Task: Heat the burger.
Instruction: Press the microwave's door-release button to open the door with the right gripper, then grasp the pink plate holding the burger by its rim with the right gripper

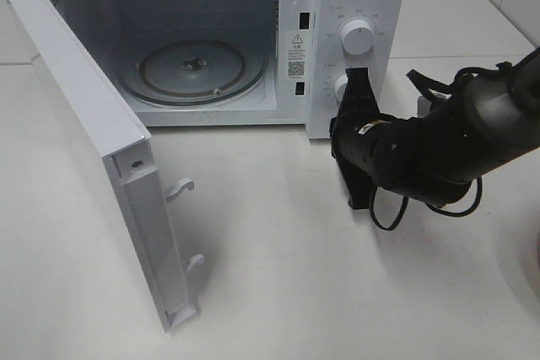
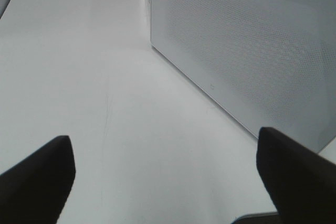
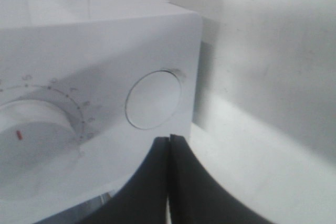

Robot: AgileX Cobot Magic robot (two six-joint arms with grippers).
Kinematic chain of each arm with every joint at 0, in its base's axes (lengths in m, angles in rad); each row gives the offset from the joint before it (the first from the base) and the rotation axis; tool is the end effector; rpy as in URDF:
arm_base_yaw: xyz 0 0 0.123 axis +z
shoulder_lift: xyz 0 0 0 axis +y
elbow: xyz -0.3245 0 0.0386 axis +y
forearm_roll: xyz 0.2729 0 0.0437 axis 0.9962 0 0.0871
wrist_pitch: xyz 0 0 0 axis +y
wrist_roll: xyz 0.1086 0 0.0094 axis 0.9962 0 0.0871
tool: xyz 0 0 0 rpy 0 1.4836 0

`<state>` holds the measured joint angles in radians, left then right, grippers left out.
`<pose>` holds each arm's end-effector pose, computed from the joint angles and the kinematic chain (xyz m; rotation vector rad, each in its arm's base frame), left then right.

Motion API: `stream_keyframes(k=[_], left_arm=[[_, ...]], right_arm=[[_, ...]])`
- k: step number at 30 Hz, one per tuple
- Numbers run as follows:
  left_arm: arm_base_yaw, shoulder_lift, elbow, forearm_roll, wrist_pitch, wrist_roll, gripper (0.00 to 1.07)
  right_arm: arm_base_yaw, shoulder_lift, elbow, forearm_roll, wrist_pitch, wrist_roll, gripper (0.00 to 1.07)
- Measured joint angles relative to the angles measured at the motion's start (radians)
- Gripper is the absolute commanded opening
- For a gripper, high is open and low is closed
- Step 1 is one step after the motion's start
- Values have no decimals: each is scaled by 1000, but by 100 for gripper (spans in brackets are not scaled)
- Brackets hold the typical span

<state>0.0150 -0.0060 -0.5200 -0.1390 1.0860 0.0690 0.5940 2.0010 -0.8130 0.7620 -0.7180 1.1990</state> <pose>-0.0140 -0.0136 0.2855 0.0657 2.0366 -0.1135 0.3561 0.1808 0.1152 1.4986 1.6095 0.9721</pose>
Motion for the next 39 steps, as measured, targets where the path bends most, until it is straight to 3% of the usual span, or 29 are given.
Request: stream_keyframes(k=[9,15,28,34,39], left_arm=[[0,0,0,0,0,0,86],[0,0,0,0,0,0,86],[0,0,0,0,0,0,86],[0,0,0,0,0,0,86],[0,0,0,0,0,0,86]], right_arm=[[0,-90,84,-4,121,-182,2],[-1,-185,113,-81,247,-386,4],[-44,-383,114,-556,679,-502,7],[-53,-460,109,-646,853,-636,10],[-53,-533,97,-661,1036,-880,21]])
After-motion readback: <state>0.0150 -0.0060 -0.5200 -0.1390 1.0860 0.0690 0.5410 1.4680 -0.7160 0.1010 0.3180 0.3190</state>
